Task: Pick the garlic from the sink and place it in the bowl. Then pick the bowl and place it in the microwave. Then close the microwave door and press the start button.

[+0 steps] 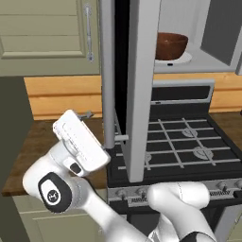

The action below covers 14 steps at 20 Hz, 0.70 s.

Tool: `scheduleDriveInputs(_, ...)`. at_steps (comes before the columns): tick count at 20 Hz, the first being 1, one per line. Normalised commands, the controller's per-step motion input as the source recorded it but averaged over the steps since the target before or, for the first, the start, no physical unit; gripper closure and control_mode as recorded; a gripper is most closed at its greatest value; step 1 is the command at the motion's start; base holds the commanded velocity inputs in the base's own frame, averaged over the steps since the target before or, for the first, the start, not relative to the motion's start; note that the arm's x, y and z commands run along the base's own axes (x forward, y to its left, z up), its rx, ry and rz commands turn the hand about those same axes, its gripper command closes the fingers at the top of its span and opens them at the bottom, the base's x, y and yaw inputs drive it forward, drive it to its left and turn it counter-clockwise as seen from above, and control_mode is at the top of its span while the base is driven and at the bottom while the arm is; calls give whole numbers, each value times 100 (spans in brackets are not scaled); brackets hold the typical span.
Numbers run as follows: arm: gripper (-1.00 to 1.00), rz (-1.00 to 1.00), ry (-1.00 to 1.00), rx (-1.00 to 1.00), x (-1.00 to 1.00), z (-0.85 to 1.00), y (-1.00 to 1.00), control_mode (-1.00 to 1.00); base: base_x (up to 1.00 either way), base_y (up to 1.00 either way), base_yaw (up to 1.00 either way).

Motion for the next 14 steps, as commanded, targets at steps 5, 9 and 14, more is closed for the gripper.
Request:
scheduleDriveInputs(5, -100, 19, -29, 1, -47, 32, -34, -100, 0, 0, 0)
scheduleDriveInputs(9, -100, 26, -27, 9, -41, 24, -55, -100, 0, 0, 0)
scheduleDriveInputs(14, -100, 30, -23, 10, -32, 36, -63, -100, 0, 0, 0)
